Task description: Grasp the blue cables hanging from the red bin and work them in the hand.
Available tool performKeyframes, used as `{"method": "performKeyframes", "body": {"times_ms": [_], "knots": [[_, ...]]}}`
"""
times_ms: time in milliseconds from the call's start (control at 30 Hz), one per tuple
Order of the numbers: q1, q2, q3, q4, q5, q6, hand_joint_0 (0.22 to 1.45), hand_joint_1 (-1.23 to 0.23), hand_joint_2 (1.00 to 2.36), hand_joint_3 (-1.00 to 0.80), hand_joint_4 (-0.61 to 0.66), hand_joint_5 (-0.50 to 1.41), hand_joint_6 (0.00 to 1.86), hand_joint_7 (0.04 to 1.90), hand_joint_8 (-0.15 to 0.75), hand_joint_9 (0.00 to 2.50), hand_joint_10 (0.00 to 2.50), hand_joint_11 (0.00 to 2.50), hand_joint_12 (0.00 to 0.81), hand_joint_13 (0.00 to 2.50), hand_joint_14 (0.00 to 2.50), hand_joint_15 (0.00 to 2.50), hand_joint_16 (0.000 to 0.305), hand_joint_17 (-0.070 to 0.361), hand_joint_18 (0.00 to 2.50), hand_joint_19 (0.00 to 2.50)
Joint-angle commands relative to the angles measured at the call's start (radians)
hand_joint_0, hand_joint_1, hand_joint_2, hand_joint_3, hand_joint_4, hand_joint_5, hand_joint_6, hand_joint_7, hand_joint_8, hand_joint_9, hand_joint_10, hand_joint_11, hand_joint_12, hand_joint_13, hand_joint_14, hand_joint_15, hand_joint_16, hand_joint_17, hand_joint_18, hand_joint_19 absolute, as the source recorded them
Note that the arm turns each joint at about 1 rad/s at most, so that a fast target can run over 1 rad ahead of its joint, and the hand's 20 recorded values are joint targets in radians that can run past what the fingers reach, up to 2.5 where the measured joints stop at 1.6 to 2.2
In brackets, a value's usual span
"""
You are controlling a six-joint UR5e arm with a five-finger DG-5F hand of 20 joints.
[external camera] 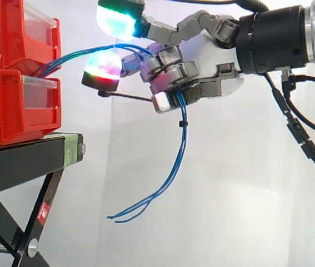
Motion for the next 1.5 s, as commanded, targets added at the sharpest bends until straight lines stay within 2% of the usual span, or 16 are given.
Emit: {"method": "performKeyframes", "body": {"times_ms": [0, 67, 133, 533, 633, 800, 1067, 1133, 1167, 1200, 1300, 1467], "knots": [[0.001, 0.000, 0.000, 0.007, 0.003, -0.013, 0.88, -0.66, 1.00, -0.91, 0.25, 0.41, 0.24, 1.34, 0.389, 0.83, 2.50, 2.45, 0.515, 1.20, 2.50, 1.68, 0.052, 0.117, 1.35, 0.56], [-0.001, -0.001, -0.001, 0.007, 0.010, -0.021, 0.88, -0.66, 1.00, -0.92, 0.25, 0.41, 0.24, 1.34, 0.390, 0.83, 2.50, 2.46, 0.515, 1.20, 2.50, 1.69, 0.053, 0.119, 1.36, 0.55], [0.001, 0.000, 0.000, 0.004, 0.046, -0.039, 0.87, -0.66, 1.00, -0.93, 0.25, 0.42, 0.24, 1.34, 0.390, 0.83, 2.50, 2.46, 0.516, 1.20, 2.50, 1.69, 0.053, 0.119, 1.36, 0.56], [0.004, -0.001, 0.000, 0.023, 0.101, -0.106, 0.85, -0.68, 1.00, -1.00, 0.24, 0.46, 0.23, 1.38, 0.387, 0.87, 2.50, 2.47, 0.510, 1.21, 2.50, 1.66, 0.053, 0.119, 1.37, 0.54], [0.004, -0.001, -0.001, 0.023, 0.106, -0.111, 0.85, -0.69, 1.00, -0.99, 0.23, 0.48, 0.21, 1.39, 0.377, 0.90, 2.50, 2.50, 0.508, 1.22, 2.50, 1.69, 0.052, 0.118, 1.38, 0.55], [0.004, -0.001, -0.001, 0.023, 0.109, -0.111, 0.86, -0.71, 1.00, -0.88, 0.21, 0.51, 0.18, 1.42, 0.372, 0.93, 2.50, 2.50, 0.500, 1.23, 2.50, 1.70, 0.051, 0.115, 1.40, 0.56], [0.004, -0.001, -0.001, 0.020, 0.116, -0.117, 0.82, -0.70, 1.00, -0.99, 0.23, 0.53, 0.14, 1.45, 0.381, 0.95, 2.50, 2.50, 0.510, 1.25, 2.50, 1.70, 0.053, 0.119, 1.42, 0.54], [0.002, -0.001, 0.000, 0.020, 0.127, -0.120, 0.82, -0.69, 1.00, -1.00, 0.24, 0.53, 0.14, 1.45, 0.382, 0.95, 2.50, 2.50, 0.509, 1.25, 2.50, 1.69, 0.054, 0.121, 1.42, 0.54], [0.001, -0.001, -0.001, 0.018, 0.147, -0.133, 0.81, -0.69, 1.00, -1.00, 0.24, 0.52, 0.14, 1.45, 0.384, 0.95, 2.50, 2.50, 0.509, 1.26, 2.50, 1.69, 0.053, 0.120, 1.43, 0.53], [-0.001, -0.001, -0.001, 0.018, 0.150, -0.136, 0.81, -0.69, 1.00, -1.00, 0.24, 0.52, 0.14, 1.45, 0.384, 0.95, 2.50, 2.50, 0.510, 1.26, 2.50, 1.69, 0.055, 0.123, 1.43, 0.53], [-0.004, -0.001, -0.001, 0.017, 0.188, -0.162, 0.81, -0.69, 1.00, -1.00, 0.25, 0.52, 0.13, 1.45, 0.390, 0.95, 2.50, 2.50, 0.511, 1.26, 2.50, 1.68, 0.054, 0.121, 1.43, 0.54], [-0.004, -0.001, -0.001, 0.023, 0.224, -0.189, 0.81, -0.68, 1.00, -1.00, 0.25, 0.52, 0.13, 1.45, 0.388, 0.95, 2.50, 2.50, 0.509, 1.26, 2.50, 1.67, 0.054, 0.122, 1.43, 0.54]]}}
